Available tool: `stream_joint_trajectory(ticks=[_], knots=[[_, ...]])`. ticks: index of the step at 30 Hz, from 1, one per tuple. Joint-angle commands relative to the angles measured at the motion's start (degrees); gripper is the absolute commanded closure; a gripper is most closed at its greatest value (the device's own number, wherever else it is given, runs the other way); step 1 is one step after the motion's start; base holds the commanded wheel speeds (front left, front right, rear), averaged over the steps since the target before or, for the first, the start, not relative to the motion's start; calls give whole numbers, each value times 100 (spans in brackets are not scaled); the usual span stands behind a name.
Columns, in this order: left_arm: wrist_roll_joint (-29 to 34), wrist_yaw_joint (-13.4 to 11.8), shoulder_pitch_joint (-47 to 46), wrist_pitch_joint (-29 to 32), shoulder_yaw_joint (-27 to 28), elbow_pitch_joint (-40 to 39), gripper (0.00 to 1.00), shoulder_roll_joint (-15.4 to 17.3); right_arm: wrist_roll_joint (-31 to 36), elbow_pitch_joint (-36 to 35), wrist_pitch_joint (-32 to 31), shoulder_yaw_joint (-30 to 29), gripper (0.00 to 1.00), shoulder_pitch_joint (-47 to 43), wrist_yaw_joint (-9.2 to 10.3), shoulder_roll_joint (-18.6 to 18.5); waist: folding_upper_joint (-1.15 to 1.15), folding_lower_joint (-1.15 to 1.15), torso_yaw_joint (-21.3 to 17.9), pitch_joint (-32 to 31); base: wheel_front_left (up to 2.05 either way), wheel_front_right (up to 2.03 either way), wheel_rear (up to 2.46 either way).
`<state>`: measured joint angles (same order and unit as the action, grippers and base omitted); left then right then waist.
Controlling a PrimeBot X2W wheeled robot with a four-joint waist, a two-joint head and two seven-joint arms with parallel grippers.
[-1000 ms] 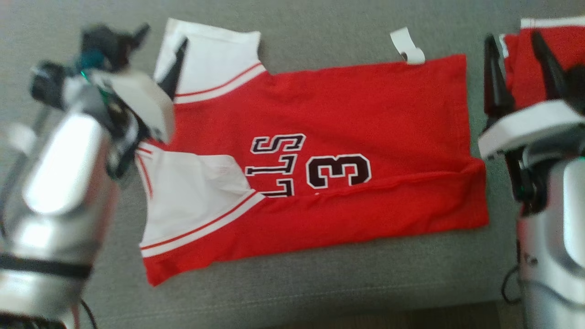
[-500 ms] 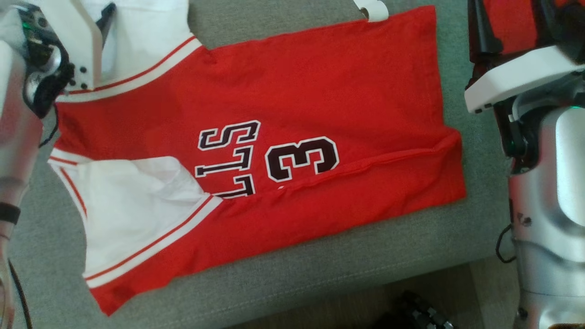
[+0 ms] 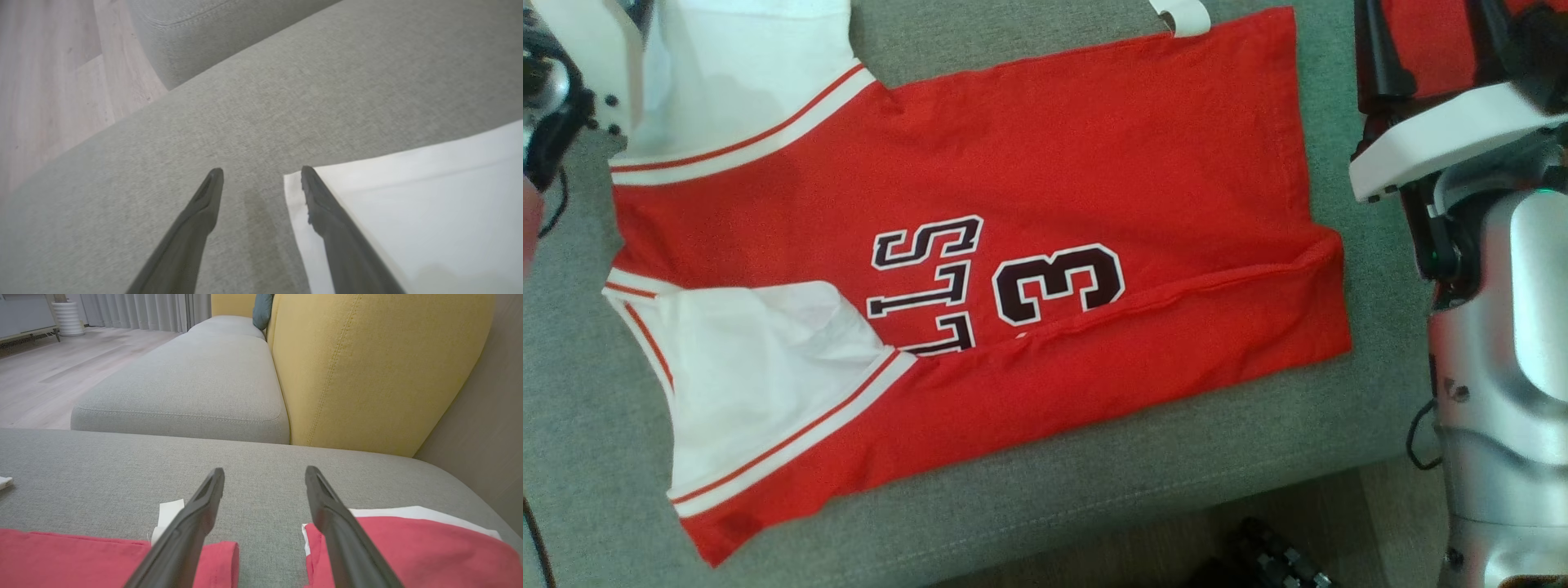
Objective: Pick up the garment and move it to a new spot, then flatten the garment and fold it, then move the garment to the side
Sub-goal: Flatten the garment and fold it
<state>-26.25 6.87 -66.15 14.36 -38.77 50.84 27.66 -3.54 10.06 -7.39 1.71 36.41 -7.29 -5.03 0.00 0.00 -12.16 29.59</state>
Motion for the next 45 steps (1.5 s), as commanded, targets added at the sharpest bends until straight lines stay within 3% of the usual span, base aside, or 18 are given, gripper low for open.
stream_joint_trajectory(ticks=[1, 14, 31, 45], knots=[[45, -53, -362, -101, 145, -52, 0, 308, -36, -180, 20, 73, 0, 135, -20, 13, 0, 0, 10, -9, 0, 0, 0], [51, -15, -534, -261, -48, 615, 0, 212, -35, -159, -50, 105, 0, 106, -20, 22, 0, 0, 66, -46, 0, 0, 0], [-327, 56, -701, -518, -204, 690, 0, 24, -52, -128, -73, 96, 0, 10, -20, 44, 0, 0, 13, -69, 0, 0, 0], [-863, 61, -523, -72, -720, 508, 0, 116, -63, -117, -104, 126, 0, 22, -20, 73, 0, 0, -66, -29, 0, 0, 0]])
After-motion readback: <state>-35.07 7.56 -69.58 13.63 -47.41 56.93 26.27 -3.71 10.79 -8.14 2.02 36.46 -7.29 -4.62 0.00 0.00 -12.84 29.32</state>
